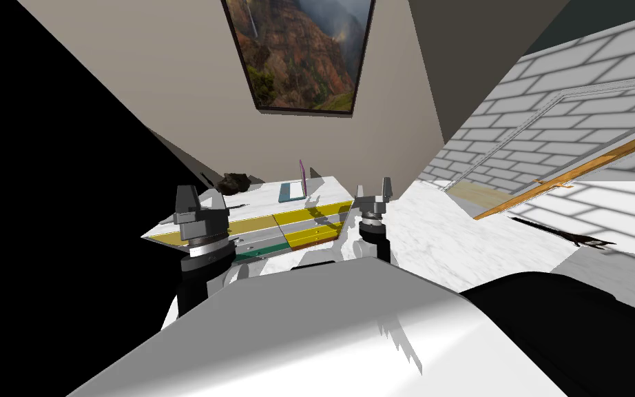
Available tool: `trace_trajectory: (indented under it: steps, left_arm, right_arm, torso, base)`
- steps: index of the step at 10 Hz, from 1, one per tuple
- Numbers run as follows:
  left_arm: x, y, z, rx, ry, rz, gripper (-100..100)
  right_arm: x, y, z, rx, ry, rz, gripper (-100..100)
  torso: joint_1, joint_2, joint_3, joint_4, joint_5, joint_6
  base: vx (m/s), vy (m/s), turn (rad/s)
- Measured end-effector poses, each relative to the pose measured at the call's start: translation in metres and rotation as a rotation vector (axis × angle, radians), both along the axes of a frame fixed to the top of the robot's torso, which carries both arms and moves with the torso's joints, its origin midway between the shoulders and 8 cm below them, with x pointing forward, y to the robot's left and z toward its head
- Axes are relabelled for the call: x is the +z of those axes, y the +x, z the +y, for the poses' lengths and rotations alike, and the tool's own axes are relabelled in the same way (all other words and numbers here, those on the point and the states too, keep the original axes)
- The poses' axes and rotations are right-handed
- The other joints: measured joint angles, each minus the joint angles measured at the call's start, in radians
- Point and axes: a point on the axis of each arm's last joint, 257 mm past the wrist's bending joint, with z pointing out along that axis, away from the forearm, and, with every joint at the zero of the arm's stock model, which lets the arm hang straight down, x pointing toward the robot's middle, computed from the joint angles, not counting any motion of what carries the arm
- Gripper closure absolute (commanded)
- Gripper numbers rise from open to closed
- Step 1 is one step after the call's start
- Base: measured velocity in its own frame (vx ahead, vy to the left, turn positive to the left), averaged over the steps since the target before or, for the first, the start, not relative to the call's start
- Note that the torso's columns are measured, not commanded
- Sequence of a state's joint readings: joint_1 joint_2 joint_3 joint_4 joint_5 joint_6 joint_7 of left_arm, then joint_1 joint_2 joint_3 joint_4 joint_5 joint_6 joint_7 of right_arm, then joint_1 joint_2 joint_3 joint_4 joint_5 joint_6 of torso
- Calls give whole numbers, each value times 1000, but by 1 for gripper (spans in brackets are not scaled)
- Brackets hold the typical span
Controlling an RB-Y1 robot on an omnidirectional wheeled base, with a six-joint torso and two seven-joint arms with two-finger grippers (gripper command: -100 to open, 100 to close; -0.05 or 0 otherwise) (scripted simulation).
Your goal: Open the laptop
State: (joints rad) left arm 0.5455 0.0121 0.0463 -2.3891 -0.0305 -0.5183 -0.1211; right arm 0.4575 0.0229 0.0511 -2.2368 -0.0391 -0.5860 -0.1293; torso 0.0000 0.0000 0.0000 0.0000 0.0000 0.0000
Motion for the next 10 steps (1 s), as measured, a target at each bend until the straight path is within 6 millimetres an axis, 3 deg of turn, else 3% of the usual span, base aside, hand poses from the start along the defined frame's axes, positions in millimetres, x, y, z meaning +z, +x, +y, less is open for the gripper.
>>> trace_trajectory:
  steps: [2,9,10]
  left_arm:
    - [0,0,0,0,0,0,0]
    - [0,0,0,0,0,0,0]
    - [0,0,0,0,0,0,-100]
  right_arm:
    - [0,0,0,0,0,0,0]
    - [0,0,0,0,0,0,0]
    - [0,0,0,0,0,0,0]
  torso:
    - [0,104,-209,105,0,0]
    - [0,618,-1234,617,0,0]
    - [0,691,-1382,691,0,0]
  base:
    - [0,0,0]
    - [0,0,0]
    - [10,-10,-16]
